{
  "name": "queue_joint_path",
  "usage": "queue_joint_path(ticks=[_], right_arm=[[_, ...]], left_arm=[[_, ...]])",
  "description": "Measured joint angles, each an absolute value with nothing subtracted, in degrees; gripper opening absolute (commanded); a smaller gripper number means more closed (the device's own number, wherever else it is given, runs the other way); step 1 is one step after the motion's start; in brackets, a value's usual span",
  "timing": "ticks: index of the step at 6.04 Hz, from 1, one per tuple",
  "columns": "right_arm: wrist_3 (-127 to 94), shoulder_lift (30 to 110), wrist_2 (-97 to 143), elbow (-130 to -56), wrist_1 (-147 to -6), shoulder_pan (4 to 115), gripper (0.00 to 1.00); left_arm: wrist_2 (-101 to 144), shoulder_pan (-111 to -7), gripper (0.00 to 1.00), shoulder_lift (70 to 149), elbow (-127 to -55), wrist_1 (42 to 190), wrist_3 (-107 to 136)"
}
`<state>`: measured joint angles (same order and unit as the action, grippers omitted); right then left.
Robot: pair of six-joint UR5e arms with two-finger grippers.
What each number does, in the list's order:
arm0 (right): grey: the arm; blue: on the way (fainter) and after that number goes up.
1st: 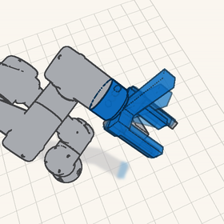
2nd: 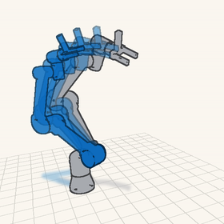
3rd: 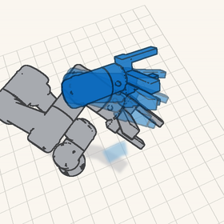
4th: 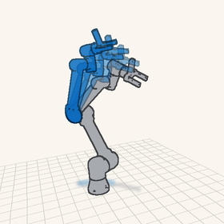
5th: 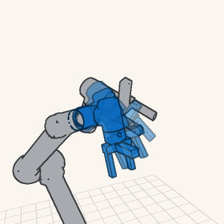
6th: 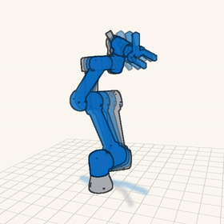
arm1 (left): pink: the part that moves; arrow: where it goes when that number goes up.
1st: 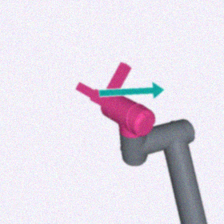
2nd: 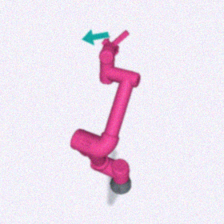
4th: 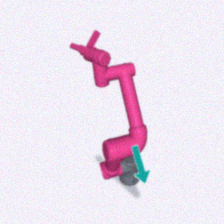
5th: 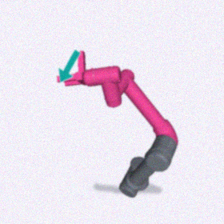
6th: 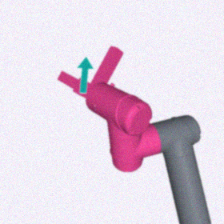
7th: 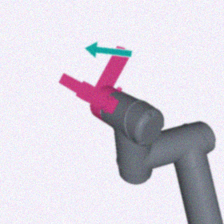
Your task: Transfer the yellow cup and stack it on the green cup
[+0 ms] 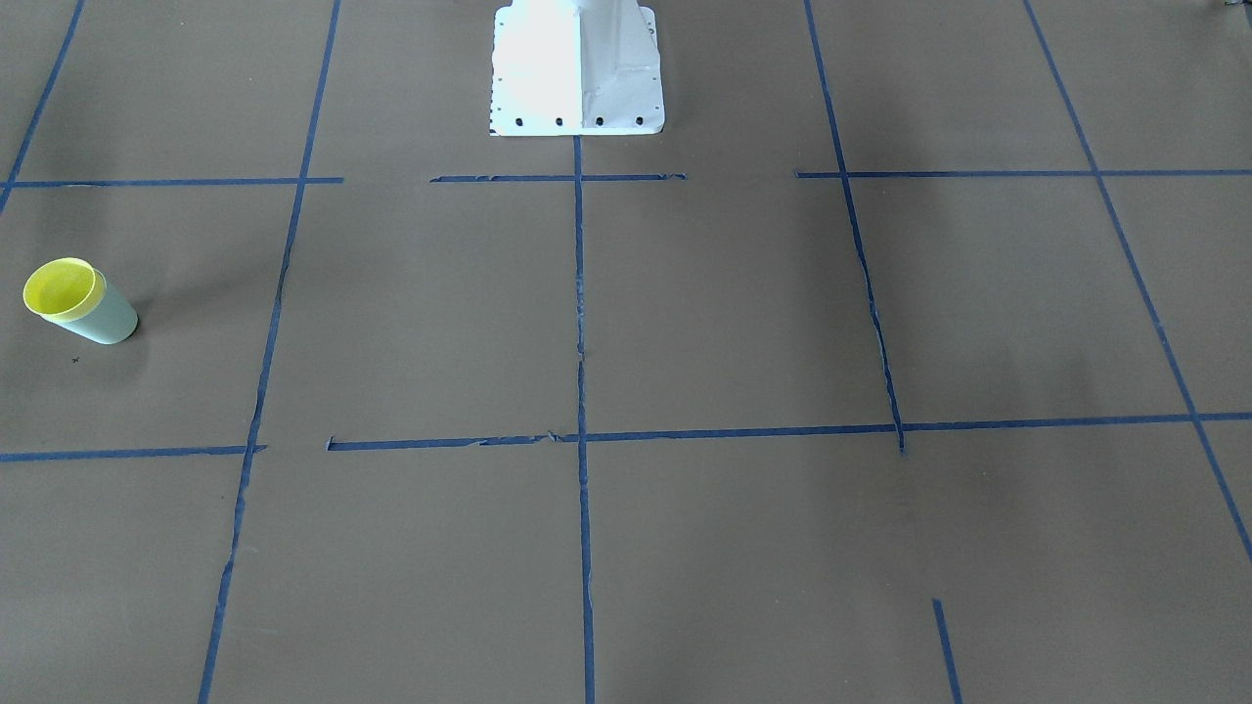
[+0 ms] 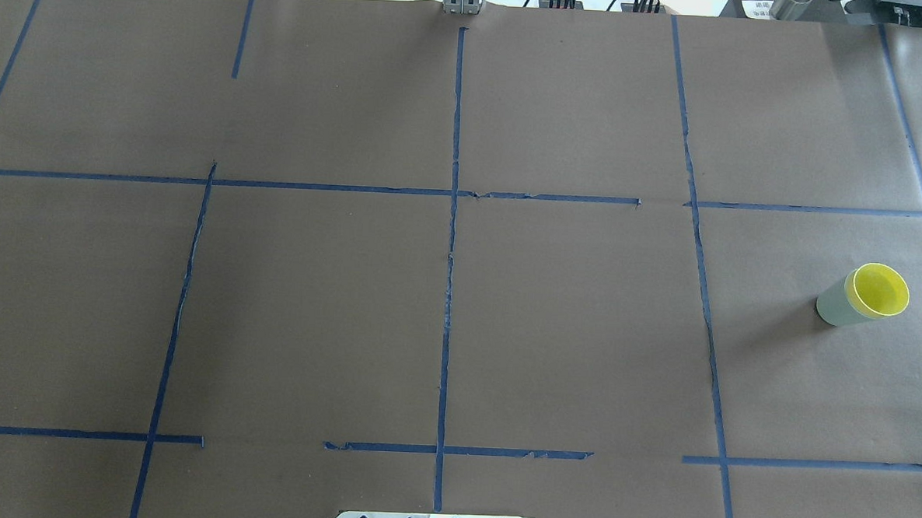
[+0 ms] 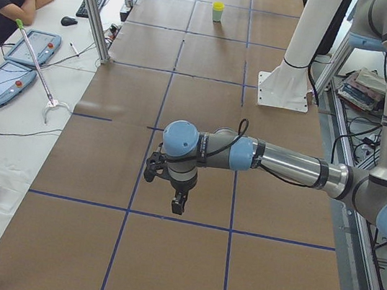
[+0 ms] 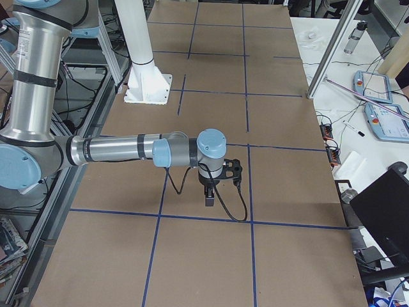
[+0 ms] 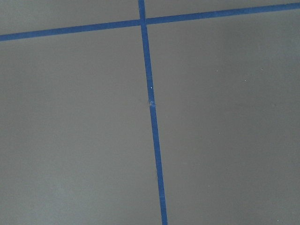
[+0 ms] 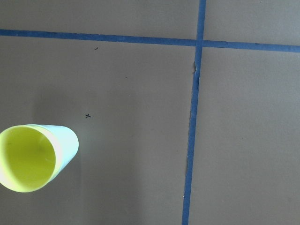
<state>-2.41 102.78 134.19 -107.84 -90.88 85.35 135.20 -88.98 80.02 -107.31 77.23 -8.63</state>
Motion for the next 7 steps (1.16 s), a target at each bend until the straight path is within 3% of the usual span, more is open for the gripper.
queue_joint_path(ticks=[7], right_arm=[[-2.02,103.91,134.68,-108.18,-90.20,86.39,1.00]], left_arm=[[135.24,-88.67,1.00,79.99,-105.15,77.56,-8.72]])
